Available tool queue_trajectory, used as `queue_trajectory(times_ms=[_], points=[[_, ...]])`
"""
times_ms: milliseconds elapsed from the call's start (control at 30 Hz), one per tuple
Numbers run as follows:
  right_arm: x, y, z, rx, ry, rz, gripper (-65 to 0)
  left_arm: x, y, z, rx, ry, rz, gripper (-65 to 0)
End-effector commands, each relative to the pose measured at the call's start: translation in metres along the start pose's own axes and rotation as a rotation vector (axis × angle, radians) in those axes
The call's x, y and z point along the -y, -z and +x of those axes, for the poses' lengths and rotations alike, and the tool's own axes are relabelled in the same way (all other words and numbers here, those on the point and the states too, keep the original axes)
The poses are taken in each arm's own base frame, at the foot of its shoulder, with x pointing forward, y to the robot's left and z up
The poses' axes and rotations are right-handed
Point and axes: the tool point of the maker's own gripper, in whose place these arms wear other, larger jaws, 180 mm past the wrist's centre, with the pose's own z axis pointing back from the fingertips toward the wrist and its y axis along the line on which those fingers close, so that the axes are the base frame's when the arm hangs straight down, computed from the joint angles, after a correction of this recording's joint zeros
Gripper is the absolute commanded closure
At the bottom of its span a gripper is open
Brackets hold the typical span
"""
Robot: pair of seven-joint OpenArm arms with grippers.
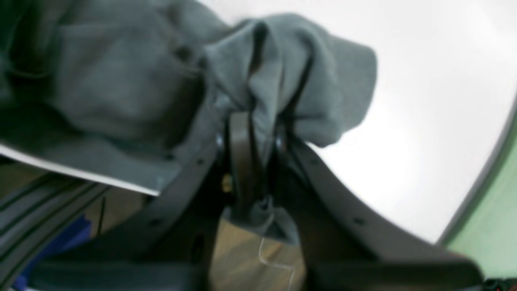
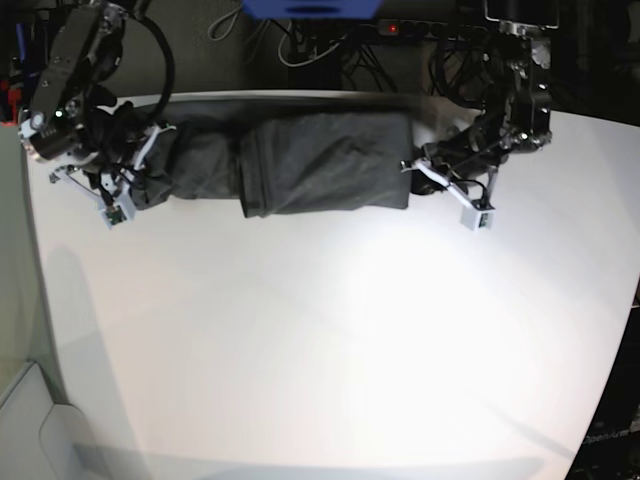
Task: Layout the t-shirt on the table in an organized manner, then fold the t-shirt properly
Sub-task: 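Lift the strip end with the right gripper and fold it over toward the left gripper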
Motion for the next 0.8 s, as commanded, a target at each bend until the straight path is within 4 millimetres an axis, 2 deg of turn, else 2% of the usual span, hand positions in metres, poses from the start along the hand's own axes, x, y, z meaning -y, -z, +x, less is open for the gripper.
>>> queue_trajectory(times_ms=[0,233,367,533,767], points=[[0.001,-0.006,0.013,0.048,-0.023,-0.010,0.0,-0.010,-0.001,-0.016,-0.068,0.010,0.048,-1.4],[-0.023,-0.008,0.024,0.112,-0.032,0.092,0.0,-0.012,-0.002,-0.017,-0.073,0.006,0.051,-1.4],[-0.039,-0.012,0.037,0.188,-0.014,0.187,0.0,-0.017,-0.005,-0.024,-0.087,0.001,0.061,-1.4],[-0.056,-0.027,0.056,0.304,-0.008,0.332,0.0,-0.019,-0.006,-0.029,-0.095,-0.002,0.065,-1.4],[-0.078,-0.057,0.083,0.430,-0.031,0.551,0.0,-0.031,-0.011,-0.022,-0.072,-0.024,0.091,-1.4]])
